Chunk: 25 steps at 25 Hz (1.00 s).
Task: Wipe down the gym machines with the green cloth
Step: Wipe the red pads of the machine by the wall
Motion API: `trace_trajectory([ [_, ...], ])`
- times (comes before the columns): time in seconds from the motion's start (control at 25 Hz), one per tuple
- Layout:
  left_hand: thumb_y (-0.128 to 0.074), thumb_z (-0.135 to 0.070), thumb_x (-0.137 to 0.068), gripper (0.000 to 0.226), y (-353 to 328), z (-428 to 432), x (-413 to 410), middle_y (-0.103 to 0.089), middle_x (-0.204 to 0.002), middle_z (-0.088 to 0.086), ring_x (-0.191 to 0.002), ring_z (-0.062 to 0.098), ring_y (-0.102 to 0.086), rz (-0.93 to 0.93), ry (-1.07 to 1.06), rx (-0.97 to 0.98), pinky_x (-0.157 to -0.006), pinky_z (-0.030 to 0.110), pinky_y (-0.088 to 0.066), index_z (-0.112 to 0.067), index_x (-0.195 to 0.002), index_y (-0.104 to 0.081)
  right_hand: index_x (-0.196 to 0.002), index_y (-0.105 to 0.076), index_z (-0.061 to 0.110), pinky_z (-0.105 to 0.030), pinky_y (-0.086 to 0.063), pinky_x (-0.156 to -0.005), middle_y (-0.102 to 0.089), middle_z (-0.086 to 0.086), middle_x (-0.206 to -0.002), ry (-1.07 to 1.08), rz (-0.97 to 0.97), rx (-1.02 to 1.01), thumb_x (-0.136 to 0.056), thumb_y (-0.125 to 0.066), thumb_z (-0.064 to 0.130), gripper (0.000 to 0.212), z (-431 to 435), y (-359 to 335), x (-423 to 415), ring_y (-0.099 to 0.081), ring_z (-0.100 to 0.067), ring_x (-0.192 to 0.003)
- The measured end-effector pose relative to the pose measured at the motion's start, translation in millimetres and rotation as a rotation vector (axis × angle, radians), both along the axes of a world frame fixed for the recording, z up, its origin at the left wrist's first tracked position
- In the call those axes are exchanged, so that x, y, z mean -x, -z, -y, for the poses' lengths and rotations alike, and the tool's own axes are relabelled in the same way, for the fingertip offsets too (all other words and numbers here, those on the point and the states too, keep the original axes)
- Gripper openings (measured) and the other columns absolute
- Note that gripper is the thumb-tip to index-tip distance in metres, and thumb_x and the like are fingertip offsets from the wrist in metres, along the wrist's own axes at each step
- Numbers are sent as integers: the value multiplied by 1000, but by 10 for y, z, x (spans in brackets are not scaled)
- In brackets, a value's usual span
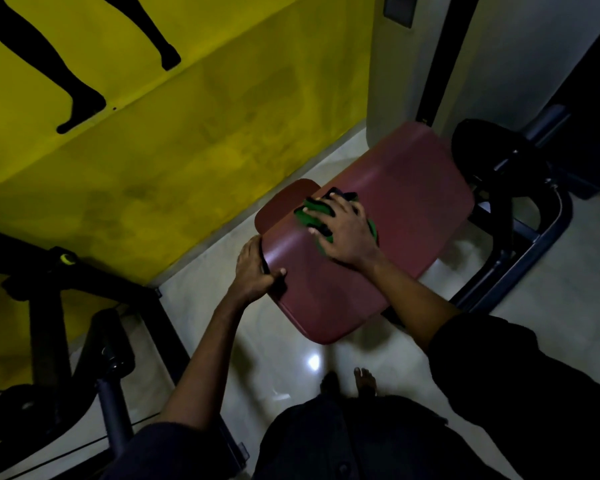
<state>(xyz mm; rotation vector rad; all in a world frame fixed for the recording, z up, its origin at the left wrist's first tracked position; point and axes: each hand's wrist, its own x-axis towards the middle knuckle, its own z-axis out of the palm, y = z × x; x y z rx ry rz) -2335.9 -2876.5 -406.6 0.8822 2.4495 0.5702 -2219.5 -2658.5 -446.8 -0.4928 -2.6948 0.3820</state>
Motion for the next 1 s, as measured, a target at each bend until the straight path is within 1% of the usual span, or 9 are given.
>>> trace_trajectory([
  [0.08, -58, -64, -60, 111, 0, -38, 13, -39, -148, 18, -135, 36, -37, -29, -7, 39, -109, 50, -35, -5, -149, -29, -137, -56, 38, -55, -30, -109, -50, -2, -146, 254, -68, 122, -98, -48, 53, 43, -8, 32, 47, -32, -24, -145],
  [0.2, -53, -51, -62, 106, -82, -205, -95, -24, -159, 19, -147, 35, -21, -60, -13, 70, -118, 51, -23, -4, -152, -22, -142, -51, 38, -55, -28, -110, -46, -3, -151, 505, -118, 221, -98, -48, 51, 46, 351, 111, 53, -29, -25, -147],
  [0.28, -47, -45, -73, 95, -70, -359, -118, -19, -162, 16, -150, 31, -16, -125, 61, -6, -120, 49, -19, -4, -155, -22, -148, -43, 40, -52, -26, -110, -40, 0, -156, 442, -86, 202, -99, -48, 50, 51, 576, 226, -154, -27, -24, -148],
  [0.4, -46, -53, -90, 83, 53, -518, -132, -29, -159, 18, -147, 32, -26, -219, 124, -63, -119, 48, -24, -3, -153, -26, -149, -41, 41, -53, -31, -111, -38, 3, -157, 268, -38, 94, -98, -49, 48, 53, 531, 482, -586, -27, -22, -149],
  [0.44, -47, -58, -92, 85, 108, -532, -154, -30, -158, 18, -146, 33, -28, -276, 125, -52, -119, 47, -24, -3, -153, -26, -149, -41, 41, -53, -32, -111, -38, 4, -157, 291, -41, 102, -98, -50, 48, 53, 433, 529, -679, -27, -22, -149],
  [0.52, -48, -66, -92, 92, 188, -526, -212, -28, -159, 18, -147, 33, -27, -373, 145, -21, -120, 45, -22, -1, -154, -24, -150, -39, 43, -53, -30, -113, -38, 4, -157, 473, -56, 190, -98, -49, 48, 53, 284, 554, -745, -26, -21, -149],
  [0.68, -47, -69, -92, 96, 188, -546, -166, -20, -163, 16, -151, 31, -17, -354, 177, -4, -121, 45, -16, -3, -156, -18, -146, -45, 39, -58, -27, -114, -42, -8, -153, 864, -167, 426, -99, -48, 50, 49, 376, 571, -594, -28, -26, -147],
  [0.88, -53, -68, -89, 99, 165, -748, -239, -20, -163, 17, -151, 30, -17, -355, 204, -1, -122, 45, -16, -3, -156, -17, -151, -39, 38, -59, -26, -113, -39, -12, -154, 713, -118, 390, -100, -48, 49, 53, 682, 739, -874, -25, -29, -148],
  [1.0, -55, -67, -88, 101, 161, -834, -270, -16, -164, 15, -152, 28, -14, -344, 187, -2, -122, 44, -12, -4, -157, -15, -151, -38, 39, -58, -26, -115, -36, -10, -156, 797, -158, 498, -100, -47, 48, 52, 515, 750, -940, -22, -28, -149],
])
